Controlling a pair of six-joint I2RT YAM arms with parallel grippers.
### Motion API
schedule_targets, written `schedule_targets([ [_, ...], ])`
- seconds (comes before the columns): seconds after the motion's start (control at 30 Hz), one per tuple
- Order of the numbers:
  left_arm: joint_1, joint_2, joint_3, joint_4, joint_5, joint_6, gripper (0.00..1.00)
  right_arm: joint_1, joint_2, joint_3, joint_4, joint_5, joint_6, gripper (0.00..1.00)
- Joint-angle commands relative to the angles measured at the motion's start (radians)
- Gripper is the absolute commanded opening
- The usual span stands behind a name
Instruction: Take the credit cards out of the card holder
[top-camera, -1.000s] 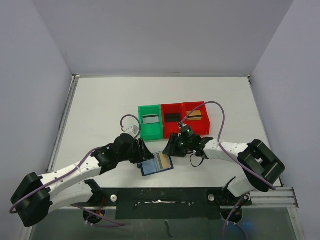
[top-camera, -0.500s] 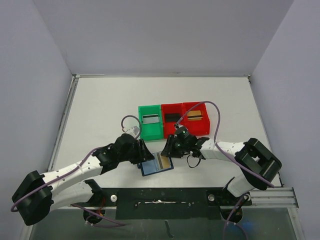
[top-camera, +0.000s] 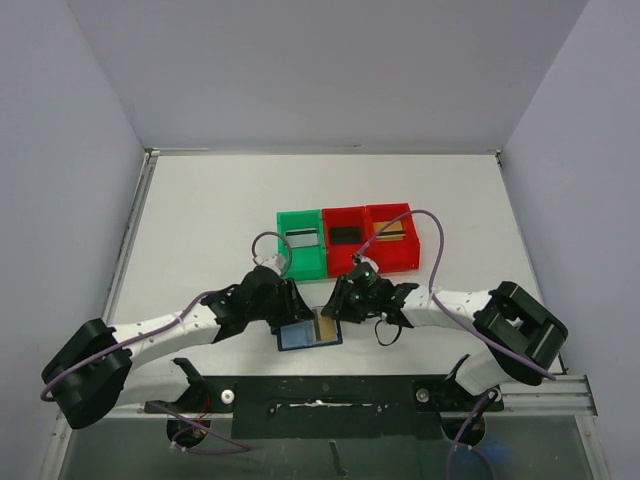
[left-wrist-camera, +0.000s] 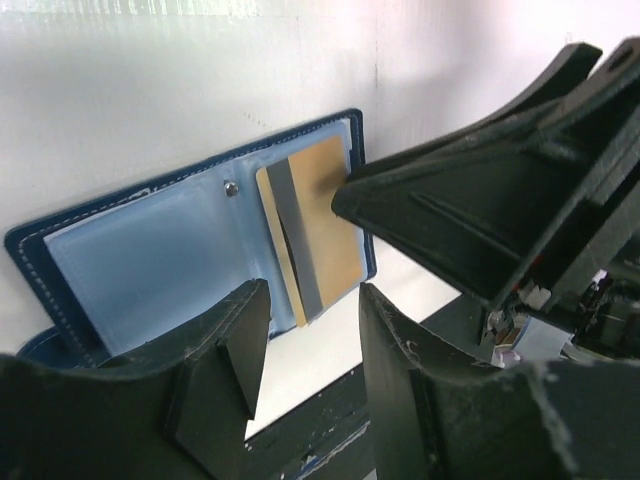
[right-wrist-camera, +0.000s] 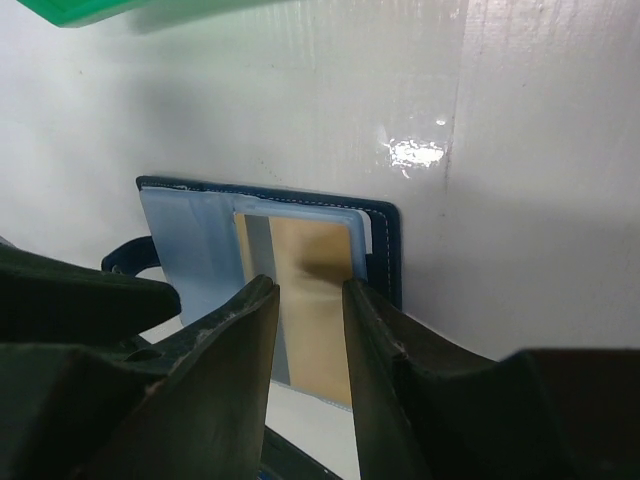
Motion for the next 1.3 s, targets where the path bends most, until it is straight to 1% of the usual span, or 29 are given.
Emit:
schedule_targets([
  [0.0,-0.017,0.054,-0.003,0.155,-0.004,-0.029,0.38,0.021,-0.010,-0.043,0.028,0.026,0.063,0.34],
  [0.07,-0.023,0.068,-0.025,0.180,-0.030,-0.049,0.37,0.020,-0.002,-0.045,0.030,0.022,0.067,0.34],
  [0.17,-0.023,0.087,-0.076,0.271,-0.017,-0.082,0.35,0.020,0.003,-0.048,0.039,0.014,0.072,0.34],
  [0.3,-0.034,0.112,-0.103,0.287,-0.033,-0.108,0.33,0.021,0.010,-0.049,0.041,0.014,0.073,0.34],
  [0.43,-0.041,0.118,-0.140,0.356,-0.030,-0.135,0.32,0.021,0.022,-0.047,0.045,0.004,0.074,0.33],
  [0.47,-0.041,0.121,-0.146,0.374,-0.027,-0.142,0.29,0.020,0.023,-0.047,0.045,0.001,0.075,0.33],
  [0.57,-0.042,0.135,-0.155,0.409,-0.020,-0.152,0.25,0.021,0.023,-0.047,0.047,0.000,0.074,0.33],
  [0.67,-0.042,0.143,-0.160,0.417,-0.030,-0.168,0.20,0.021,0.026,-0.044,0.045,-0.004,0.071,0.33],
  [0.8,-0.042,0.131,-0.198,0.480,-0.038,-0.201,0.13,0.021,0.028,-0.045,0.045,-0.009,0.072,0.33],
  [0.9,-0.042,0.126,-0.212,0.520,-0.028,-0.210,0.07,0.021,0.028,-0.047,0.045,-0.008,0.073,0.33],
  [1.0,-0.041,0.124,-0.212,0.522,-0.020,-0.213,0.00,0.021,0.030,-0.044,0.045,-0.005,0.072,0.33],
  [1.27,-0.040,0.075,-0.234,0.536,-0.016,-0.223,0.00,0.020,0.027,-0.039,0.031,-0.003,0.068,0.33],
])
